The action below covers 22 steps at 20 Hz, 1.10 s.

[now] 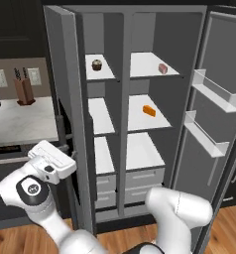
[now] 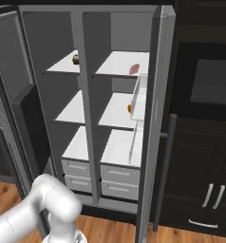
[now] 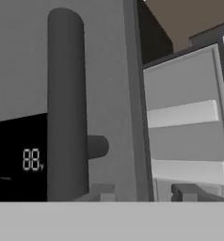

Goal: Pick up the frozen steak from the freezer, place it on any shelf in the fridge, and close the fridge and freezer doors when done.

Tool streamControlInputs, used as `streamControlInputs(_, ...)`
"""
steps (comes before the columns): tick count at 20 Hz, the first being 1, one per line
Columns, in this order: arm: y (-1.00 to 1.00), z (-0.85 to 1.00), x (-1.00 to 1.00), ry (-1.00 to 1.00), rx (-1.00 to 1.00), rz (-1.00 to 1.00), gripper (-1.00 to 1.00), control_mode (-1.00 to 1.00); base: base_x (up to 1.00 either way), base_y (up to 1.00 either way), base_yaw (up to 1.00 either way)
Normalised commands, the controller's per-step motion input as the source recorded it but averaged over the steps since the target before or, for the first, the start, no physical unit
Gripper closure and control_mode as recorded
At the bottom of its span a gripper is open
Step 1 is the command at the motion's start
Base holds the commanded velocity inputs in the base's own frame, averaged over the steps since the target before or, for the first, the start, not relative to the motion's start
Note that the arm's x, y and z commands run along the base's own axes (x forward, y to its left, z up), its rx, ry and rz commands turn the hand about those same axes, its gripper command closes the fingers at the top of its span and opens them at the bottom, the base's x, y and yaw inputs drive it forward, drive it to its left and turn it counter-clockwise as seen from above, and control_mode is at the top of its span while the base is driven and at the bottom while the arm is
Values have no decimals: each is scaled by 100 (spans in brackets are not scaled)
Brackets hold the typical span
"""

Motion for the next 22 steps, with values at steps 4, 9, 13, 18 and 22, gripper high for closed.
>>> streamControlInputs(4,-100,0,100,-6,3,0,-100,-100,0,0,0)
streamControlInputs(9,-100,0,100,-5,3,0,-100,-100,0,0,0)
streamControlInputs(13,-100,0,100,-6,3,0,-100,-100,0,0,0)
streamControlInputs(18,-100,0,93,-14,1,0,-100,-100,0,0,0)
streamControlInputs(22,-100,0,84,-22,0,1,-100,-100,0,0,0)
